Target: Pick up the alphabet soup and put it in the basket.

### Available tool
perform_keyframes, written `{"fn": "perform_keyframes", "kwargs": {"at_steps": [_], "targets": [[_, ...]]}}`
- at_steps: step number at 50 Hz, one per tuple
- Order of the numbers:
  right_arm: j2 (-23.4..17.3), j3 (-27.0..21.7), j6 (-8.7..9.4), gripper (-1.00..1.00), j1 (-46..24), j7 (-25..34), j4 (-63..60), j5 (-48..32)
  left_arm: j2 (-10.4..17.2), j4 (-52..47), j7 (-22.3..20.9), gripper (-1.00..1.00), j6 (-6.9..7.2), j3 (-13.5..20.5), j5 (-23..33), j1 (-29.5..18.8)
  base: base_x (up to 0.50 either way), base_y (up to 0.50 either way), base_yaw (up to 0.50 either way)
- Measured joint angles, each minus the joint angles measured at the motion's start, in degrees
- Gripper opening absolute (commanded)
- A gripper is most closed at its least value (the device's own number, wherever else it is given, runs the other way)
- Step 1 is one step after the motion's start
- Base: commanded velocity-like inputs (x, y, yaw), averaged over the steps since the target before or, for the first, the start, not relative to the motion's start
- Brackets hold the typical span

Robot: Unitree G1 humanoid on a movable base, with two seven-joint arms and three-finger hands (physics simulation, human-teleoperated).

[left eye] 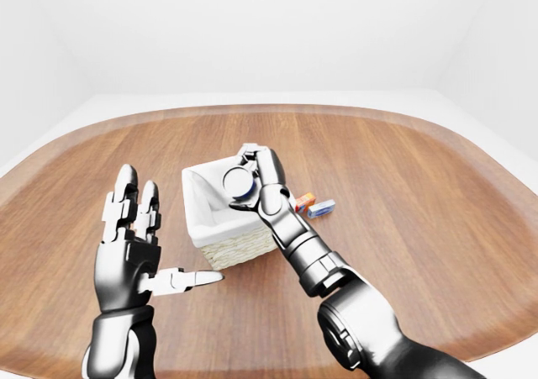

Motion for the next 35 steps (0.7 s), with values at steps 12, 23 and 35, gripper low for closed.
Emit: {"fn": "perform_keyframes", "kwargs": {"at_steps": [12,23,35], "targets": [[0.41,-0.78,-1.72,-1.00,-3.27,-2.99,7.42,-1.54,-0.18,-0.48,-0.33,1.00,0.00,0.43,-0.32,0.09,0.00,0.00,0.00],[1.13,-0.78,-1.53,-1.00,-4.41,-4.37,9.46,-2.88,-0.36,-1.09,-0.70,1.00,0.00,0.74,-0.61,0.44,0.00,0.00,0.00],[1.55,-0.99,-2.33,1.00,-5.51,-5.58,12.79,-3.60,-0.51,-1.32,-0.96,1.00,0.00,0.90,-0.74,0.58,0.00,0.00,0.00]]}}
